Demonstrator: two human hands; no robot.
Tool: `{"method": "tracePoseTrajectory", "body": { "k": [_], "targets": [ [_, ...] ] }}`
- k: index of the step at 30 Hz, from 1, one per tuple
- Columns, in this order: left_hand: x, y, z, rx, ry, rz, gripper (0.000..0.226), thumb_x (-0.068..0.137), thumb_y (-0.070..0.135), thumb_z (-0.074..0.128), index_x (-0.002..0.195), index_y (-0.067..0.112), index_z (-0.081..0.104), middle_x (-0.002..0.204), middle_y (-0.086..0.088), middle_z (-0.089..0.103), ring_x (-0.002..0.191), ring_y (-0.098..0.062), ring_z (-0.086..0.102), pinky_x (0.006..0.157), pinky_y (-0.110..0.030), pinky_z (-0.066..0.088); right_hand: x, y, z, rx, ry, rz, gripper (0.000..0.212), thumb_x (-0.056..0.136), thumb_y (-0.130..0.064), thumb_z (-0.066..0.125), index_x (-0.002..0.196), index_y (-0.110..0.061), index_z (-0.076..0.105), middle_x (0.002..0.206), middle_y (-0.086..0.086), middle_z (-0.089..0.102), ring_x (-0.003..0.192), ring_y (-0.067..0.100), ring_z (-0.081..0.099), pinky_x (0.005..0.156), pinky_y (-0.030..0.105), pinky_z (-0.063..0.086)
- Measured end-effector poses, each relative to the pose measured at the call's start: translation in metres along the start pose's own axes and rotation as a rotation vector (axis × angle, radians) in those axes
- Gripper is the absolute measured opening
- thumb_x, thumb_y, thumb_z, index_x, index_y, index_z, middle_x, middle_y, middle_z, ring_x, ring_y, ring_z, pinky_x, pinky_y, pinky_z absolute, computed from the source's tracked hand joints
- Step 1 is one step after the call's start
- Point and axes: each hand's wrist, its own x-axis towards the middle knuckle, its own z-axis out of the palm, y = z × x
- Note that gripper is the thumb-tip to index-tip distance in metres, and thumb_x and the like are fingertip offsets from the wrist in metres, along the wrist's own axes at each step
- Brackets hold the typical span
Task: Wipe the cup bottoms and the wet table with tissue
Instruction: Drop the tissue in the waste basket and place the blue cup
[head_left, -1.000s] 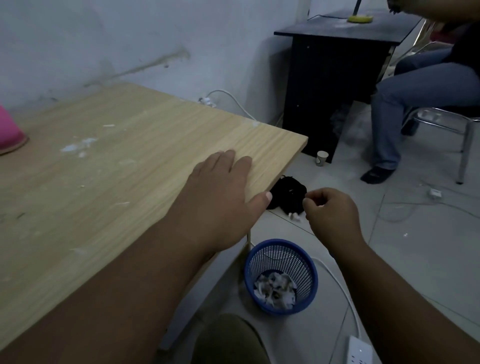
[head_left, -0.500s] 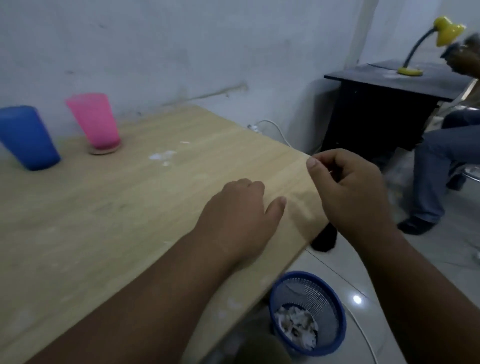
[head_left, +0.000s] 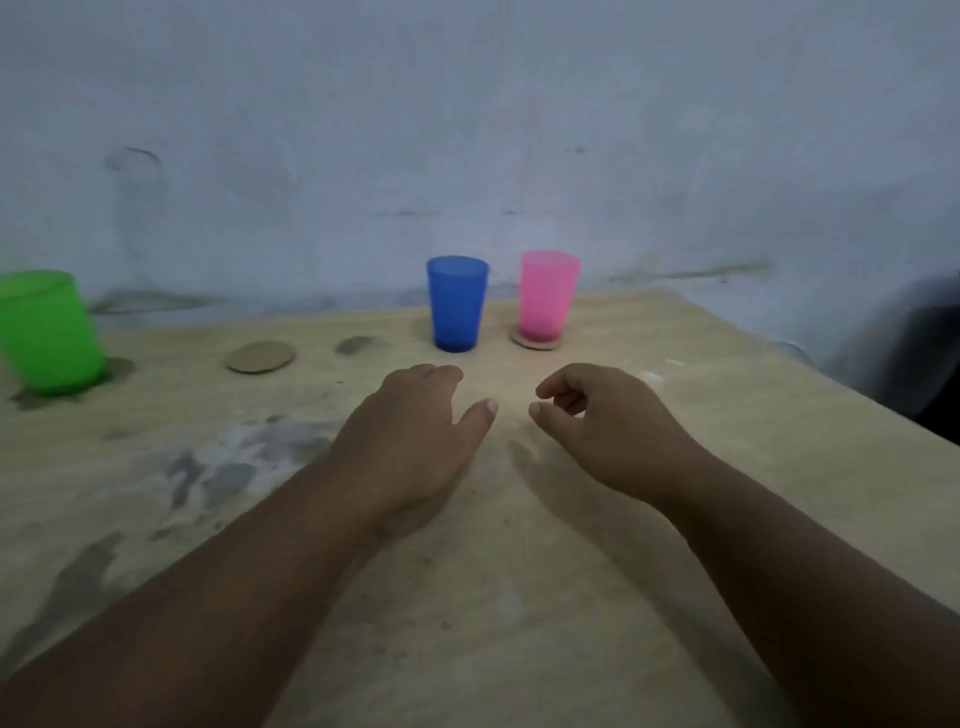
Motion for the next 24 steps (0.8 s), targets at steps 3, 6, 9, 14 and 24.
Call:
{"method": "tracePoseTrajectory", "body": {
  "k": [3, 6, 9, 14, 24],
  "targets": [
    [0.006, -0.049, -0.016, 0.010, 0.060, -0.105, 0.065, 0.101, 0.056, 0.043, 0.155, 0.020, 0.038, 0.161, -0.001, 0.037, 0.146, -0.021, 0.034, 0.116, -0.042, 0.035, 0.025, -0.032, 0.035, -0.002, -0.035, -0.034, 0.037, 0.089, -0.046, 0.062, 0.120, -0.026, 0.062, 0.111, -0.007, 0.062, 0.098, 0.007, 0.056, 0.083, 0.022, 0.041],
    [0.021, -0.093, -0.023, 0.024, 0.123, -0.197, 0.064, 0.099, 0.052, 0.047, 0.149, 0.011, 0.044, 0.154, -0.011, 0.042, 0.142, -0.029, 0.037, 0.113, -0.045, 0.037, 0.051, -0.051, 0.059, 0.039, 0.018, 0.001, 0.043, 0.089, -0.046, 0.062, 0.124, -0.021, 0.061, 0.115, -0.003, 0.061, 0.100, 0.010, 0.056, 0.084, 0.024, 0.042],
    [0.040, -0.122, -0.023, 0.035, 0.106, -0.320, 0.065, 0.097, 0.051, 0.048, 0.145, 0.007, 0.043, 0.155, -0.018, 0.034, 0.145, -0.035, 0.028, 0.114, -0.045, 0.033, 0.073, -0.058, 0.074, 0.140, 0.095, 0.097, 0.050, 0.089, -0.041, 0.065, 0.129, -0.013, 0.057, 0.119, 0.003, 0.061, 0.104, 0.017, 0.058, 0.086, 0.029, 0.044],
    [0.075, -0.146, -0.027, -0.025, 0.158, -0.442, 0.073, 0.094, 0.052, 0.051, 0.147, 0.005, 0.036, 0.159, -0.022, 0.025, 0.148, -0.038, 0.020, 0.118, -0.050, 0.028, 0.111, -0.057, 0.092, 0.378, 0.231, 0.260, 0.074, 0.084, -0.038, 0.073, 0.142, -0.007, 0.040, 0.120, 0.007, 0.055, 0.088, 0.014, 0.056, 0.076, 0.029, 0.040],
    [0.093, -0.163, -0.018, 0.048, 0.227, -0.503, 0.053, 0.096, 0.038, 0.053, 0.139, 0.008, 0.043, 0.142, -0.019, 0.045, 0.132, -0.038, 0.040, 0.107, -0.045, 0.036, 0.158, -0.042, 0.115, 0.459, 0.249, 0.247, 0.083, 0.076, -0.037, 0.080, 0.141, -0.011, 0.036, 0.114, -0.003, 0.051, 0.094, 0.014, 0.055, 0.057, 0.017, 0.037]
  ]
}}
